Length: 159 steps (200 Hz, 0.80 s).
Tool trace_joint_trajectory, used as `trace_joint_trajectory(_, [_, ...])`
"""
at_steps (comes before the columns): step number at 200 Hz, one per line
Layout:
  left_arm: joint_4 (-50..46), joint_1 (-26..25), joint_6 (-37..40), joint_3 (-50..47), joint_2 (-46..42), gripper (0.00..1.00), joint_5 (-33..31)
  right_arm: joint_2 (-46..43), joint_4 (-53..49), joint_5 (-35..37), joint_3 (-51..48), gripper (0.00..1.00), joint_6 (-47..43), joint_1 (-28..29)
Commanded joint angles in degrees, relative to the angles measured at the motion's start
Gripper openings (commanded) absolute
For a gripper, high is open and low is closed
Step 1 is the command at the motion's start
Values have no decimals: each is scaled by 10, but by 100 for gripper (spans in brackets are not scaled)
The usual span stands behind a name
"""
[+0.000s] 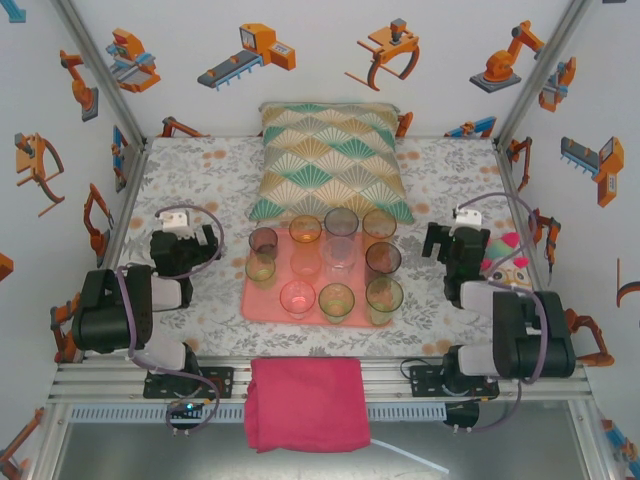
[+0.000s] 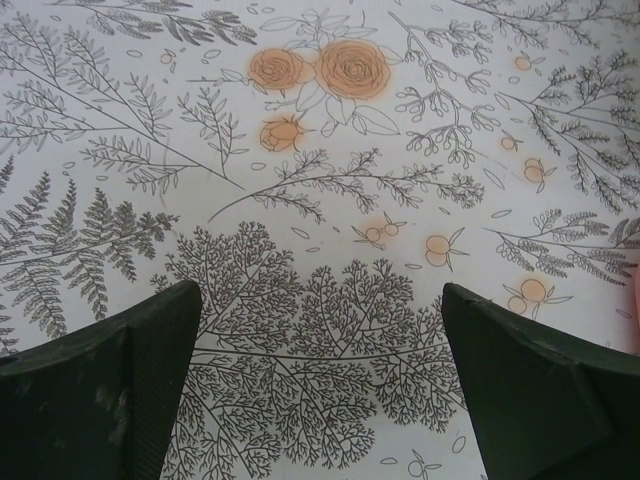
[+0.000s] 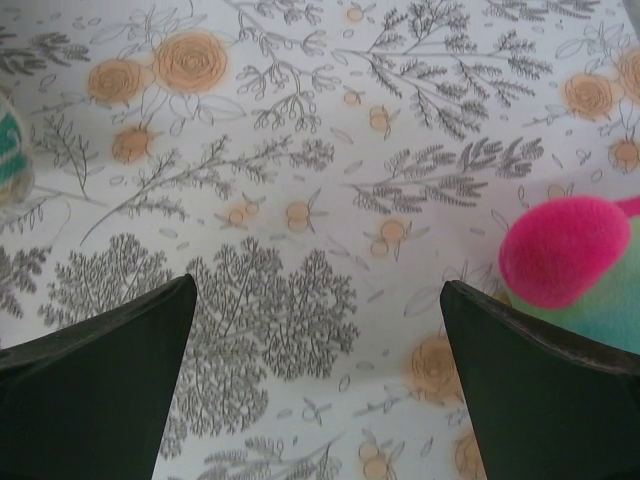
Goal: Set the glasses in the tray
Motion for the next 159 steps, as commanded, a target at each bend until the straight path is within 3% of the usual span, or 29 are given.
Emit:
trace_joint_trajectory(1, [23, 0, -11, 4, -5, 97, -6, 65, 109, -6, 5, 99, -10, -6])
trace_joint_trajectory(13, [11, 1, -13, 10, -6, 97, -12, 92, 154, -1, -1, 98, -10, -6])
trace_joint_trajectory(57, [-66, -3, -12, 52, -2, 97, -19, 88, 106, -12, 19, 99, -1, -13])
trace_joint_trajectory(159, [-87, -17, 0, 64, 0, 97, -39, 87, 108, -12, 18, 99, -4, -13])
